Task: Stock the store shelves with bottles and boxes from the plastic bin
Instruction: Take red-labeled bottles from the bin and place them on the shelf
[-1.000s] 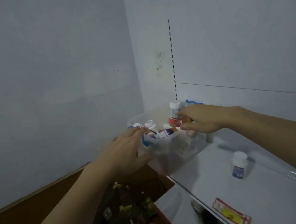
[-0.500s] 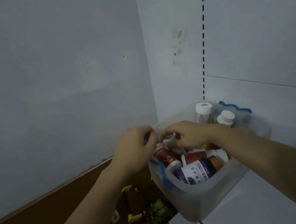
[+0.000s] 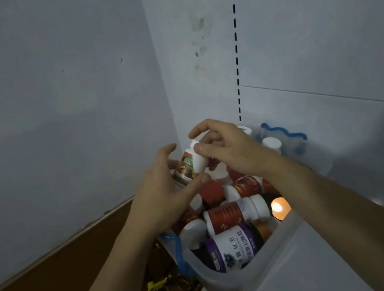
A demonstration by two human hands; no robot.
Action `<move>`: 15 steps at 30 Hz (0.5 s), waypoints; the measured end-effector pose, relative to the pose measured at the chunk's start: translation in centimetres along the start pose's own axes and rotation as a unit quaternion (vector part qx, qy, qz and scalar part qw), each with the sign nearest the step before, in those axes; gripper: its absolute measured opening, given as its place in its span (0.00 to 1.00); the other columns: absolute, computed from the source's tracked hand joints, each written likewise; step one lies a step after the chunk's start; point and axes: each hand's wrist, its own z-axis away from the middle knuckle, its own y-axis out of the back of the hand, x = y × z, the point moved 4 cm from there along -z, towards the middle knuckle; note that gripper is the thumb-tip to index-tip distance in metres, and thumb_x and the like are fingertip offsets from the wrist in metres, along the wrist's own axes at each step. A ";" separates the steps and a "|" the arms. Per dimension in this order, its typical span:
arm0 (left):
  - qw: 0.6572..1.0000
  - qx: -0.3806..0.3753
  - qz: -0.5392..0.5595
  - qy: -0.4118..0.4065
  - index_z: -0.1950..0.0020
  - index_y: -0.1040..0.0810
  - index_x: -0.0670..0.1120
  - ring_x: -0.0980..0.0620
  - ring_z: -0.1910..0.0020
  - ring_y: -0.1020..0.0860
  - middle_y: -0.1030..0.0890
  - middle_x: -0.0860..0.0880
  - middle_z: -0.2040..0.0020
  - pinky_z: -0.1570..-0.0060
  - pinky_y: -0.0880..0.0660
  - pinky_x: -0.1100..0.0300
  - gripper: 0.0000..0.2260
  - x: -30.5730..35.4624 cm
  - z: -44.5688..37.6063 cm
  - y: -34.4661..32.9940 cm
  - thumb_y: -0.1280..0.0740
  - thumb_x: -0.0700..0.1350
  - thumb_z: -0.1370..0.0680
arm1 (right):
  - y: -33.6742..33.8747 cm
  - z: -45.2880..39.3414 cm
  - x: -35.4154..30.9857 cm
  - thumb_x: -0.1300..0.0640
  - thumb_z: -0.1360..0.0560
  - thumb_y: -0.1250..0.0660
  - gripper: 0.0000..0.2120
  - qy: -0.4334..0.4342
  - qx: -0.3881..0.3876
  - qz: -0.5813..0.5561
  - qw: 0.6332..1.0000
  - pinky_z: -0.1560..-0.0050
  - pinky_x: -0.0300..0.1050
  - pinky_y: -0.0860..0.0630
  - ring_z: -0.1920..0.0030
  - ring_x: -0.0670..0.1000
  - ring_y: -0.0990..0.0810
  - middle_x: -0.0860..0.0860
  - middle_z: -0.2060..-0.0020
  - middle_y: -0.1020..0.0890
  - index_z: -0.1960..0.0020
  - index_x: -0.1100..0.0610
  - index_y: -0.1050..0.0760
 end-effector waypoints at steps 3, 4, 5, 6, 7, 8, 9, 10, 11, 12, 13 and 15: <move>0.999 -0.009 -0.048 -0.023 0.27 0.35 0.57 0.61 0.57 0.21 0.23 0.57 0.46 0.62 0.24 0.69 0.29 0.0 0.3 0.0 0.28 0.57 0.26 | -0.1 0.4 -0.6 0.56 0.18 0.36 0.10 -0.010 0.001 -0.013 1.000 0.57 0.48 0.17 0.55 0.56 0.16 0.57 0.52 0.16 0.38 0.56 0.25; 0.998 -0.010 -0.057 -0.028 0.29 0.34 0.57 0.62 0.58 0.21 0.23 0.58 0.48 0.62 0.24 0.68 0.28 0.1 0.5 0.0 0.28 0.57 0.25 | 0.1 0.3 -0.5 0.55 0.17 0.37 0.09 -0.016 0.018 -0.011 1.000 0.58 0.46 0.18 0.57 0.55 0.16 0.56 0.51 0.17 0.39 0.55 0.25; 0.998 -0.008 -0.057 -0.031 0.30 0.33 0.57 0.61 0.58 0.21 0.24 0.60 0.49 0.62 0.23 0.67 0.26 0.1 0.6 -0.1 0.28 0.56 0.25 | 0.3 0.2 -0.2 0.54 0.17 0.39 0.09 -0.023 0.039 -0.002 0.999 0.59 0.46 0.20 0.58 0.54 0.17 0.55 0.52 0.17 0.40 0.54 0.24; 0.998 0.000 -0.047 -0.031 0.31 0.33 0.58 0.60 0.59 0.20 0.24 0.61 0.51 0.61 0.21 0.64 0.24 0.1 0.7 0.0 0.30 0.56 0.25 | 0.6 0.0 0.1 0.52 0.17 0.39 0.09 -0.031 0.060 0.017 0.998 0.59 0.46 0.21 0.60 0.52 0.18 0.53 0.52 0.17 0.41 0.53 0.23; 0.999 0.011 -0.032 -0.028 0.32 0.33 0.58 0.59 0.59 0.20 0.24 0.61 0.52 0.60 0.20 0.61 0.22 0.1 0.8 0.1 0.31 0.56 0.24 | 0.8 -0.1 0.5 0.52 0.17 0.39 0.09 -0.041 0.076 0.045 0.995 0.59 0.46 0.22 0.61 0.51 0.18 0.52 0.53 0.17 0.42 0.52 0.23; 0.999 0.022 -0.014 -0.023 0.33 0.33 0.57 0.58 0.59 0.20 0.24 0.61 0.53 0.59 0.19 0.58 0.20 0.0 0.9 0.2 0.33 0.56 0.23 | 0.9 -0.2 0.9 0.51 0.17 0.39 0.08 -0.050 0.085 0.081 0.992 0.58 0.45 0.23 0.60 0.49 0.18 0.50 0.53 0.17 0.42 0.50 0.23; 0.999 0.029 0.000 -0.018 0.34 0.33 0.57 0.57 0.59 0.20 0.24 0.60 0.53 0.58 0.18 0.56 0.18 -0.1 1.0 0.3 0.34 0.56 0.22 | 0.9 -0.2 1.4 0.51 0.18 0.38 0.07 -0.058 0.083 0.116 0.988 0.57 0.44 0.23 0.59 0.48 0.18 0.48 0.53 0.18 0.43 0.49 0.24; 0.999 0.033 0.007 -0.014 0.34 0.33 0.57 0.56 0.59 0.21 0.24 0.59 0.53 0.58 0.18 0.55 0.16 -0.2 1.1 0.4 0.36 0.56 0.21 | 0.8 -0.2 1.8 0.50 0.19 0.37 0.07 -0.068 0.071 0.145 0.984 0.55 0.44 0.23 0.57 0.48 0.18 0.47 0.53 0.18 0.43 0.47 0.24; 0.999 0.036 0.011 -0.012 0.35 0.33 0.57 0.56 0.59 0.21 0.24 0.59 0.54 0.59 0.19 0.56 0.16 -0.2 1.3 0.4 0.38 0.57 0.21 | 0.6 -0.1 2.2 0.50 0.20 0.35 0.07 -0.079 0.050 0.166 0.982 0.54 0.44 0.22 0.55 0.47 0.18 0.45 0.53 0.19 0.43 0.46 0.24; 0.999 0.039 0.015 -0.011 0.36 0.34 0.58 0.56 0.59 0.22 0.24 0.58 0.54 0.60 0.19 0.56 0.16 -0.3 1.4 0.5 0.40 0.58 0.23 | 0.3 -0.1 2.5 0.51 0.21 0.34 0.07 -0.088 0.022 0.183 0.979 0.54 0.44 0.22 0.54 0.46 0.19 0.44 0.52 0.19 0.43 0.45 0.24; 0.999 0.042 0.022 -0.010 0.37 0.34 0.58 0.56 0.59 0.23 0.24 0.57 0.54 0.61 0.20 0.56 0.17 -0.4 1.4 0.6 0.41 0.58 0.25 | -0.1 0.0 2.6 0.51 0.22 0.32 0.08 -0.091 -0.011 0.202 0.975 0.53 0.44 0.21 0.54 0.45 0.19 0.43 0.52 0.20 0.43 0.45 0.24; 0.998 0.049 0.048 -0.007 0.38 0.33 0.57 0.57 0.60 0.23 0.24 0.56 0.54 0.62 0.22 0.58 0.16 -0.6 1.5 0.6 0.41 0.58 0.25 | -1.3 0.0 2.8 0.51 0.24 0.28 0.12 -0.083 -0.093 0.239 0.963 0.49 0.44 0.20 0.51 0.43 0.19 0.41 0.50 0.19 0.42 0.44 0.24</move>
